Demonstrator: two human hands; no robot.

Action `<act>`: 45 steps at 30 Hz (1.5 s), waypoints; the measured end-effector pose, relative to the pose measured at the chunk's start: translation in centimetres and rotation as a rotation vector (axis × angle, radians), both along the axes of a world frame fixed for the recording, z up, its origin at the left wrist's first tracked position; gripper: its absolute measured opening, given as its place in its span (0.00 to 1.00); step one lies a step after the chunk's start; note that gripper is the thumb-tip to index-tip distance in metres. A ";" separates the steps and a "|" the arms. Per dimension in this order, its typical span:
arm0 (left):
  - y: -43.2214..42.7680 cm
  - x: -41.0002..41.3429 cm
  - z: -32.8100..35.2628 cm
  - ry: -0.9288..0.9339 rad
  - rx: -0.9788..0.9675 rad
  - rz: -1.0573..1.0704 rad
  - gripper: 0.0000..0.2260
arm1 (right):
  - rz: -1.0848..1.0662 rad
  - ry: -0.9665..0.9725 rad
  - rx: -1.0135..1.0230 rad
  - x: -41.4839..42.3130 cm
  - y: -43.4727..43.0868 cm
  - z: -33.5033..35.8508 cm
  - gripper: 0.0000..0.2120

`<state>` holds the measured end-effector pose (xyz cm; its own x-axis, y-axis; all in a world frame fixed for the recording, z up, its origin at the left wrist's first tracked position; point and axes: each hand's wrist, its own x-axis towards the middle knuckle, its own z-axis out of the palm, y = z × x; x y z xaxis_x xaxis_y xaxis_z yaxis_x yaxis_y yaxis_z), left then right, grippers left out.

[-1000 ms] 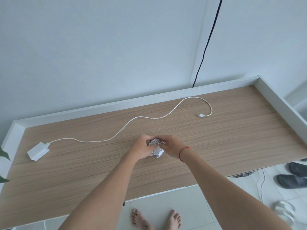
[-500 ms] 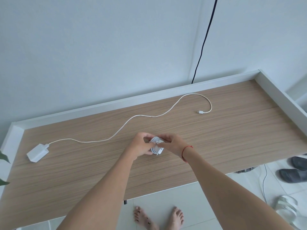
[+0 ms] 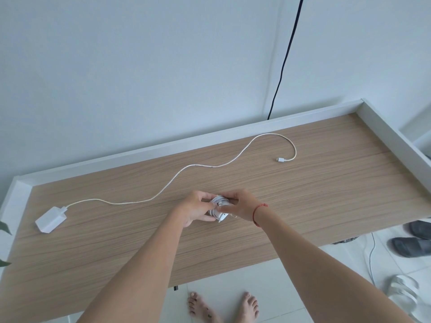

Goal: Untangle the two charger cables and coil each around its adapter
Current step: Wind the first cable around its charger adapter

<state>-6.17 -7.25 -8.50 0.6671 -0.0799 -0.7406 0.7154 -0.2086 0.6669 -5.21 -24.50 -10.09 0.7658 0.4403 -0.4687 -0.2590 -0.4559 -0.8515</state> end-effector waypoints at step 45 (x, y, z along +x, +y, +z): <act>-3.2 0.4 -0.4 -0.253 0.106 0.003 0.11 | -0.356 -0.205 -0.247 0.5 -0.4 -0.9 0.06</act>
